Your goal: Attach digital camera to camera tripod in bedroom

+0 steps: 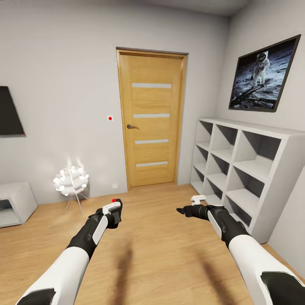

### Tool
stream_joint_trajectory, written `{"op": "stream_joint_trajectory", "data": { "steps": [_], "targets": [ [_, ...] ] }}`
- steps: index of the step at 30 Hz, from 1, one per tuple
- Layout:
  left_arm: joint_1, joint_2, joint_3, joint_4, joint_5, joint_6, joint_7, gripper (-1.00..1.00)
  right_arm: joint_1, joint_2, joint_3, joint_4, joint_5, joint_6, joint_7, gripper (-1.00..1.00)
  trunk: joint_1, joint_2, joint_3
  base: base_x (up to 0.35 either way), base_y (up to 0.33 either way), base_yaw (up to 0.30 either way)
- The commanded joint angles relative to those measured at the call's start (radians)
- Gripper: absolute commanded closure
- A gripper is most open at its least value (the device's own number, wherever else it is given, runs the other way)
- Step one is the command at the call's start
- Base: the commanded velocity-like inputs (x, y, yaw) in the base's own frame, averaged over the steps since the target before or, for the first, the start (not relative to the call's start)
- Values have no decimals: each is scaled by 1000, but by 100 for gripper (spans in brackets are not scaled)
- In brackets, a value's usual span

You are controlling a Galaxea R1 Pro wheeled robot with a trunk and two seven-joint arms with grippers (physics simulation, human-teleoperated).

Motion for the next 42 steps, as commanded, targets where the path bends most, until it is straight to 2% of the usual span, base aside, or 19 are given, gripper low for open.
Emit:
{"op": "stream_joint_trajectory", "data": {
  "steps": [1,42],
  "targets": [
    [-1,-1,3,-2,10,5,6,100,0,0,0,-2,3,6,4,-100,-4,7,2,0,0,0],
    [-1,1,4,-1,10,4,6,100,0,-1,0,-2,3,-1,7,-100,-161,294,130,0,0,0]
  ]
}}
